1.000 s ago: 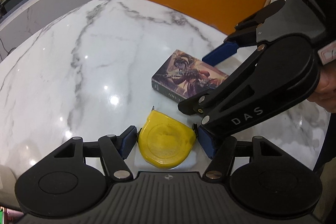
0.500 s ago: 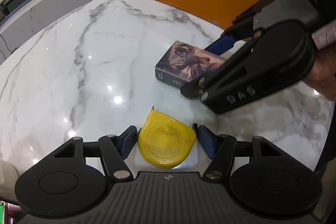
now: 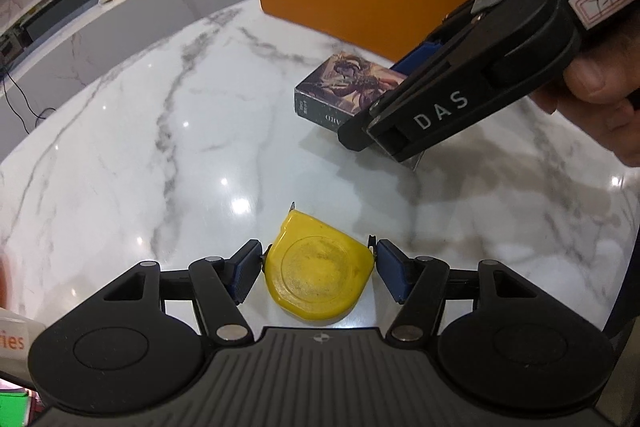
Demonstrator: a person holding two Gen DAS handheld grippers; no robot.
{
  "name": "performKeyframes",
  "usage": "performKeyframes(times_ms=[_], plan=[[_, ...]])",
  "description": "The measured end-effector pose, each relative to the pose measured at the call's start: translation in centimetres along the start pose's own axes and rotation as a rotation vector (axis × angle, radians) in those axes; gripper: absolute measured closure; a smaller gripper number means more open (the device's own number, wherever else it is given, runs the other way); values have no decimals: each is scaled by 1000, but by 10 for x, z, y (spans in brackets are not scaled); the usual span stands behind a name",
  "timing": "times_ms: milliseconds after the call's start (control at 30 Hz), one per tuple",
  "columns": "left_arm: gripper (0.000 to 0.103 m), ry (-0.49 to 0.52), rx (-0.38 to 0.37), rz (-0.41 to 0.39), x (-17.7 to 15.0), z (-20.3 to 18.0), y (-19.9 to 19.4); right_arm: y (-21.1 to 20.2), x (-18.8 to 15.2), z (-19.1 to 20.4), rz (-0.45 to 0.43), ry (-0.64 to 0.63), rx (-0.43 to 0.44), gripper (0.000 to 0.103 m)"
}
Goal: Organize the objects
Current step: 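Carry the tape measure in the left tool and card box in the right tool over the orange box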
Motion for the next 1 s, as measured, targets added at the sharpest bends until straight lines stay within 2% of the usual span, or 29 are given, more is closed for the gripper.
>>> performKeyframes(times_ms=[233,467,667,800,1000], plan=[[30,-12,-22,-22,12,-8,-10,-18,24,-3,-65,23,4,43],[30,-84,-25,-42,28,-4,-21,-41,52,-21,-140,89,15,43],[30,-70,-10,-58,49,-11,-33,-58,65,-48,-178,176,34,43],[30,-84,-16,-88,65,-15,-43,-70,74,-80,-198,278,50,43],[30,-56,-31,-142,108,-28,-52,-93,81,-124,-234,365,33,43]])
Point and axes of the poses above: each gripper's, at about its wrist camera, not at the fingertips, and y roughly the way its jaws point, z to its left, x to its top, the point moved 8 cm from there along y, roughly the way its jaws point, and after that the axes turned 3 degrees about -z, right-handed, at the moved point
